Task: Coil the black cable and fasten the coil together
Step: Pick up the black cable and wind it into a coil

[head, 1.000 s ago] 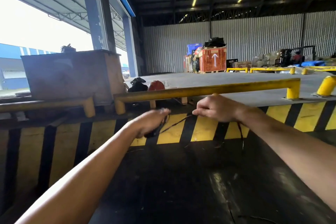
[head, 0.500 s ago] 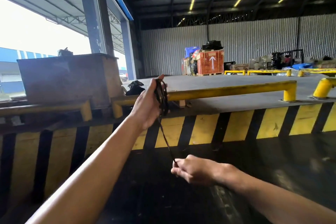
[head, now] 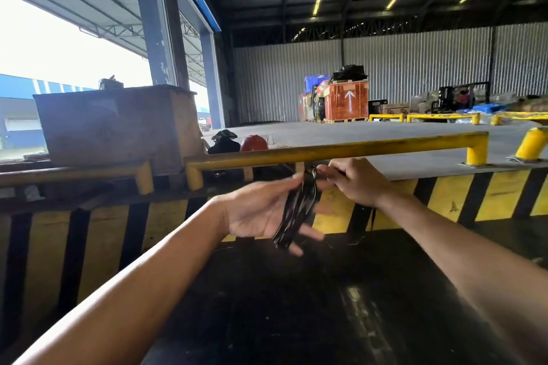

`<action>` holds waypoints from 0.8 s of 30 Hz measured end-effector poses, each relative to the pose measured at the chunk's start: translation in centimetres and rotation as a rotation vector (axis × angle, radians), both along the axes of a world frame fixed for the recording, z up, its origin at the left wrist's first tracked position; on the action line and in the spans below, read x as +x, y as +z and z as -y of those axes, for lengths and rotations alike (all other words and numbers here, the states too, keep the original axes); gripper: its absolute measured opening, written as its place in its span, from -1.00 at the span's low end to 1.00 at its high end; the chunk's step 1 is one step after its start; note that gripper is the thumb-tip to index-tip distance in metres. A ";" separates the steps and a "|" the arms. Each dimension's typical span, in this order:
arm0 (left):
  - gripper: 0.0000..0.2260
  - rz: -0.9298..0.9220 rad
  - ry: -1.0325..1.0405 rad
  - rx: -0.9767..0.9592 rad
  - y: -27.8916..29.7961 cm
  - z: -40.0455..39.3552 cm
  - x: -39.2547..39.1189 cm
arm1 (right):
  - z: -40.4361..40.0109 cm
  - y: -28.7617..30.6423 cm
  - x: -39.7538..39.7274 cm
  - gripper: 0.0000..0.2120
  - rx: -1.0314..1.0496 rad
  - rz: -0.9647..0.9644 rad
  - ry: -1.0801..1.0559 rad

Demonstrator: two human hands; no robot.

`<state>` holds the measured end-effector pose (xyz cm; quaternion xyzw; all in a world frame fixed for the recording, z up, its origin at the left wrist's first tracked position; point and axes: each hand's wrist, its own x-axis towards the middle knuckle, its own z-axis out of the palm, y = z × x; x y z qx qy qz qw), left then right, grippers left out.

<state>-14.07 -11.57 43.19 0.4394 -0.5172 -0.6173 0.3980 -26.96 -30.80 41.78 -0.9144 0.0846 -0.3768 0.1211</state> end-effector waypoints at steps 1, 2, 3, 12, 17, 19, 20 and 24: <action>-0.55 -0.141 -0.035 -0.086 0.6 0.1 -0.4 | -0.2 -1.0 0.3 -0.52 0.044 0.012 0.009; -0.54 -0.249 -0.032 -0.192 1.3 0.2 -1.0 | -0.7 -2.0 0.6 -0.56 0.083 0.002 0.016; -0.55 -0.331 0.048 -0.306 2.2 0.3 -1.5 | -1.5 -3.0 0.9 -0.59 0.128 -0.029 0.022; -0.62 1.220 1.005 -0.640 3.8 -0.3 2.0 | -4.9 -2.8 0.6 -0.64 0.057 -0.369 0.097; -0.51 1.433 0.722 -0.130 0.2 -2.1 3.5 | -1.2 2.3 -1.6 -0.69 -0.114 -0.167 0.025; -0.51 1.397 0.631 -0.046 -0.5 -2.1 3.1 | -0.5 3.2 -1.7 -0.71 -0.188 -0.132 -0.036; -0.54 1.277 0.611 -0.033 -0.5 -2.1 2.5 | -0.1 3.3 -1.6 -0.71 -0.211 -0.105 -0.068; -0.63 0.433 0.405 -0.033 0.1 -1.9 0.7 | 0.9 2.0 -0.6 -0.65 -0.133 -0.009 -0.173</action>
